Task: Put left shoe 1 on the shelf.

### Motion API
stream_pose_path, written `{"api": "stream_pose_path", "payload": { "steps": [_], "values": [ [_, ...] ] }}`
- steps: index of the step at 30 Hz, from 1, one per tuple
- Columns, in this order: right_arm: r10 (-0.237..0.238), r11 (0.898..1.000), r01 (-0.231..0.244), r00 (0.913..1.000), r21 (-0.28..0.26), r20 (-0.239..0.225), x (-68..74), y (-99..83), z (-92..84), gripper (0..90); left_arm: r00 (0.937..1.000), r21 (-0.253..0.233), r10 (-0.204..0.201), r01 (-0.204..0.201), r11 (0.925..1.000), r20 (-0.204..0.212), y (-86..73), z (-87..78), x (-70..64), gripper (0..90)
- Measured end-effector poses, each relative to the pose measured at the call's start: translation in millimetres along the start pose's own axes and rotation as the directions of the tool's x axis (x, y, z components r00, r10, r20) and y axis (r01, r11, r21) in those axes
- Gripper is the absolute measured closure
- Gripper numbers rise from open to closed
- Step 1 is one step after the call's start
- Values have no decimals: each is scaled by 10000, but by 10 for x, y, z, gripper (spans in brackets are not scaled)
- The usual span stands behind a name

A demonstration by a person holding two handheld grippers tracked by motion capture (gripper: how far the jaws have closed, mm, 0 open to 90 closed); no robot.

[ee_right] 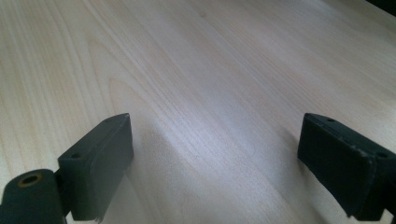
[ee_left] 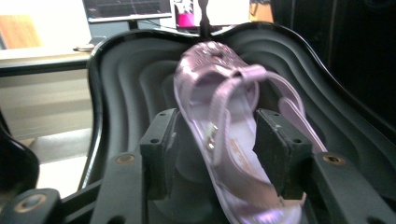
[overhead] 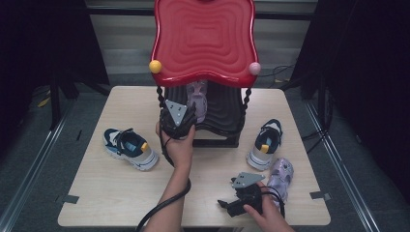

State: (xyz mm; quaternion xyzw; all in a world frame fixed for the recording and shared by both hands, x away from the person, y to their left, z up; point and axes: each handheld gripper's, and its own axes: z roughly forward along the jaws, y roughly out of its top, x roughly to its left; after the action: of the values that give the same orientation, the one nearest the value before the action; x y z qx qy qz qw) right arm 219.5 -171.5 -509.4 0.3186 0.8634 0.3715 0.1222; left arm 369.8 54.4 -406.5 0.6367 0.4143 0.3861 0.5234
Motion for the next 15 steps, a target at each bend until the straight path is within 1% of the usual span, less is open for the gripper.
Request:
{"api": "stream_pose_path", "payload": {
  "steps": [2, 4, 5, 6, 8, 11, 13, 14, 15],
  "values": [
    [0, 10000, 0, 10000, 0, -1, 0, 0, 0, 98, 9999, -13, -100, 100, 9999, 96, -9, -31, 6, 477],
    [-1, 10000, 1, 10000, -1, 0, 0, 0, 0, 98, 9999, 55, -43, 43, 10000, 160, -8, -56, 9, 455],
    [0, 10000, 0, 10000, 1, -3, 0, 0, 0, 98, 9997, 86, -97, 95, 9999, 216, -8, -74, 5, 444],
    [-7, 10000, 7, 10000, -4, 4, -1, 0, 0, 98, 9995, 144, 4, -8, 9999, 309, -6, -92, 11, 441],
    [0, 10000, 0, 10000, 2, -2, -1, 0, 0, 98, 9992, 205, 54, -62, 9998, 384, -8, -130, 12, 424],
    [0, 10000, 0, 10000, 0, -4, -1, 0, 0, 99, 9984, 460, -45, 19, 9989, 561, -14, -189, 29, 397],
    [-3, 10000, 3, 10000, 2, -7, -1, 0, 0, 98, 9976, 575, 138, -176, 9982, 674, -16, -233, 25, 390],
    [-1, 10000, 1, 10000, -1, -5, -1, 0, 0, 98, 9967, 635, 312, -359, 9973, 746, -12, -257, 31, 387],
    [-2, 10000, 2, 10000, -3, -2, -1, 0, 0, 98, 9964, 590, 283, -331, 9977, 804, -11, -278, 32, 383]
  ]
}}
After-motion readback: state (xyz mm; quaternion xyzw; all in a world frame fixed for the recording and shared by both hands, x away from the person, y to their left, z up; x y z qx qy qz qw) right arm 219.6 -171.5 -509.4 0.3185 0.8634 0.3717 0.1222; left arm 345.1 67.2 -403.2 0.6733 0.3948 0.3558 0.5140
